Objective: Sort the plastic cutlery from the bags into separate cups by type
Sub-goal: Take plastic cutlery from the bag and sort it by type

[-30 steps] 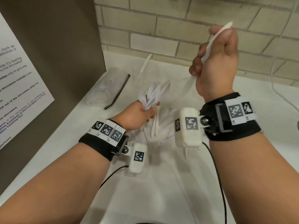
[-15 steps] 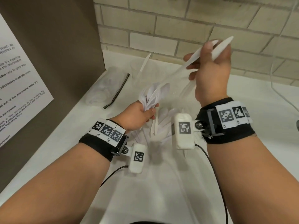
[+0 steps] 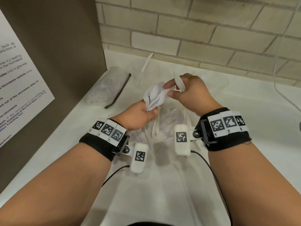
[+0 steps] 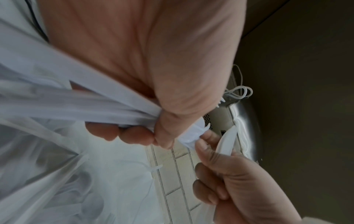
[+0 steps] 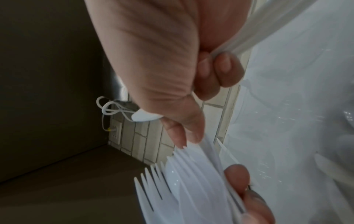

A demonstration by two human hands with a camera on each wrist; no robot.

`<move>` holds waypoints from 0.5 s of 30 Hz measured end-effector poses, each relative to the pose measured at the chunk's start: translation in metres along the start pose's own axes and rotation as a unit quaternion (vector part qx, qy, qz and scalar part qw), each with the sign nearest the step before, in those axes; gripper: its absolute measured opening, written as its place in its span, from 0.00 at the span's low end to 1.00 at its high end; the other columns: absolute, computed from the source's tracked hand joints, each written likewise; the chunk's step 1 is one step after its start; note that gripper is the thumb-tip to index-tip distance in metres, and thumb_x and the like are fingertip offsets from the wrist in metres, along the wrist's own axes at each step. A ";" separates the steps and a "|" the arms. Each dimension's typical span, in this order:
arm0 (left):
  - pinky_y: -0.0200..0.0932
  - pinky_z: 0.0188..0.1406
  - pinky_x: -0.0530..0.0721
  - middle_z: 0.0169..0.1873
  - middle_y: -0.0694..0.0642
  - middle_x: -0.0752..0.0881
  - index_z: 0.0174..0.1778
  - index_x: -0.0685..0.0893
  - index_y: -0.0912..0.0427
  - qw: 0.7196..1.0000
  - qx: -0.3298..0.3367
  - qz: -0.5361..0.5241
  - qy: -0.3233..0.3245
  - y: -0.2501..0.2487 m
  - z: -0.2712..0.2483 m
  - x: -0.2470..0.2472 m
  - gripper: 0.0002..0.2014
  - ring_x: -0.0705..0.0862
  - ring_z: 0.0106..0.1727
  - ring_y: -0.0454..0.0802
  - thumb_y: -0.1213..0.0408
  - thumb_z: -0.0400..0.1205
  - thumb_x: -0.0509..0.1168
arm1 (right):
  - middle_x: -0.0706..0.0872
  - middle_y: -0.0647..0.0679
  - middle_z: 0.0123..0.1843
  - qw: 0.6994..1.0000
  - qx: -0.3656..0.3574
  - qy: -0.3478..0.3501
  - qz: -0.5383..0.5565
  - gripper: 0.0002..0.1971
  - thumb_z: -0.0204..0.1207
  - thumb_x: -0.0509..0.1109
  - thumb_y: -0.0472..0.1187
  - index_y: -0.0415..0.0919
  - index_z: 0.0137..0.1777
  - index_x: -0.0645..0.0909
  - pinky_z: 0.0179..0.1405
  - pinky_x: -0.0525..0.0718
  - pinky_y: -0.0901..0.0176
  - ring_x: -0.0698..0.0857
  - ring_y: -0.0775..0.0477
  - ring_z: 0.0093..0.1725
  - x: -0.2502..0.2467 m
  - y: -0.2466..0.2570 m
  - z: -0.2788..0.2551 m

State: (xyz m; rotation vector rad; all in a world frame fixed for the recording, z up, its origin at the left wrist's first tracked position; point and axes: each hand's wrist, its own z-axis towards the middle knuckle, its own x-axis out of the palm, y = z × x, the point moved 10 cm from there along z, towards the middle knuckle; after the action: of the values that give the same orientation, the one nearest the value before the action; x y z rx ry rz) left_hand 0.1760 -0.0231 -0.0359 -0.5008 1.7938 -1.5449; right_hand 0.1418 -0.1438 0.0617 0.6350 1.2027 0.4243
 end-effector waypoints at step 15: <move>0.24 0.36 0.77 0.33 0.35 0.84 0.61 0.81 0.54 1.000 0.001 -0.026 0.005 -0.004 -0.002 0.006 0.11 0.80 0.33 0.31 0.68 0.86 0.59 | 0.76 0.48 0.34 0.960 0.081 -0.025 0.267 0.06 0.79 0.69 0.33 0.45 0.45 0.82 0.24 0.69 0.60 0.71 0.53 0.24 0.002 -0.016 0.000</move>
State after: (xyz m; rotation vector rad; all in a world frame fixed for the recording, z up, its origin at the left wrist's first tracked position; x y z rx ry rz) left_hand 0.1696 -0.0270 -0.0332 -0.5425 1.7994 -1.5868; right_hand 0.1426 -0.1546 0.0494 1.1140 1.0140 0.7603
